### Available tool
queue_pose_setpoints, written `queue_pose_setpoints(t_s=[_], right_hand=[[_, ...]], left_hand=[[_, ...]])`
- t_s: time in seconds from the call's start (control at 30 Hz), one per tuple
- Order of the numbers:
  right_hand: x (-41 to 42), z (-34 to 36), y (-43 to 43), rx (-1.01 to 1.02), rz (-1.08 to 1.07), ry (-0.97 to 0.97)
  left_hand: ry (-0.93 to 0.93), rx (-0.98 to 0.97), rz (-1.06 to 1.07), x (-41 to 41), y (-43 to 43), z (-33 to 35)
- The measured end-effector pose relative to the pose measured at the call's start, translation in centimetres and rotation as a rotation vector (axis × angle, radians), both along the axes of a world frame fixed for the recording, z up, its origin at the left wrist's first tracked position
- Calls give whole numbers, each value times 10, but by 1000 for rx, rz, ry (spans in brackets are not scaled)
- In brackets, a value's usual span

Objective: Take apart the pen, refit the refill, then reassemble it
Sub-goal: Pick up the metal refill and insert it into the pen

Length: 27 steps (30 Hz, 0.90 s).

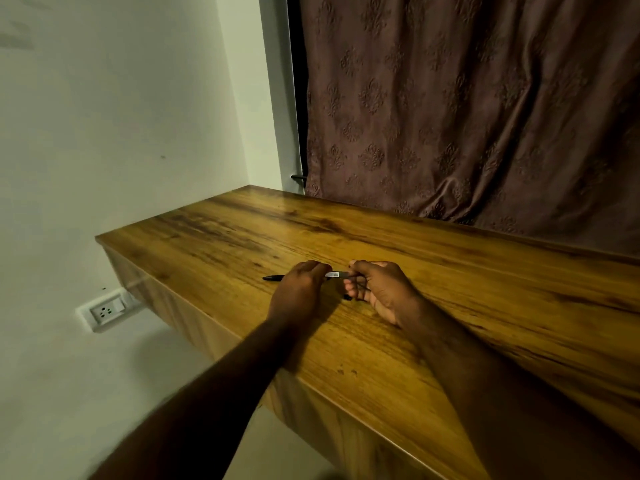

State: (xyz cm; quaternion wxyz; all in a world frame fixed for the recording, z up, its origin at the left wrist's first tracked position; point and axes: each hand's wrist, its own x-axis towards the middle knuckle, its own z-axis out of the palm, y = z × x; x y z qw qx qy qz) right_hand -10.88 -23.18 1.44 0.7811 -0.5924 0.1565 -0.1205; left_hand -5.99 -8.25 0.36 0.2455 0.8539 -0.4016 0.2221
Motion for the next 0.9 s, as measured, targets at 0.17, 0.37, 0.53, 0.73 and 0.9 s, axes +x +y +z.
queue_pose_setpoints(t_s=[0.17,0.37,0.53,0.73,0.9], right_hand=[[0,3,3,-13,-3,7],[0,1,2,-77,-4,36],[1,1,0,-91,31,36],[2,-2,-2,-132,60,31],[3,-3,-2,-125,71,16]], left_hand=[[-25,21,-5,0,1,-1],[-50,34,-7,-2,0,-2],[-71,68,-45,-4,-1,-2],[-76,86,-87,-7,-3,-1],[-38,64,-89,-5,-2,-3]])
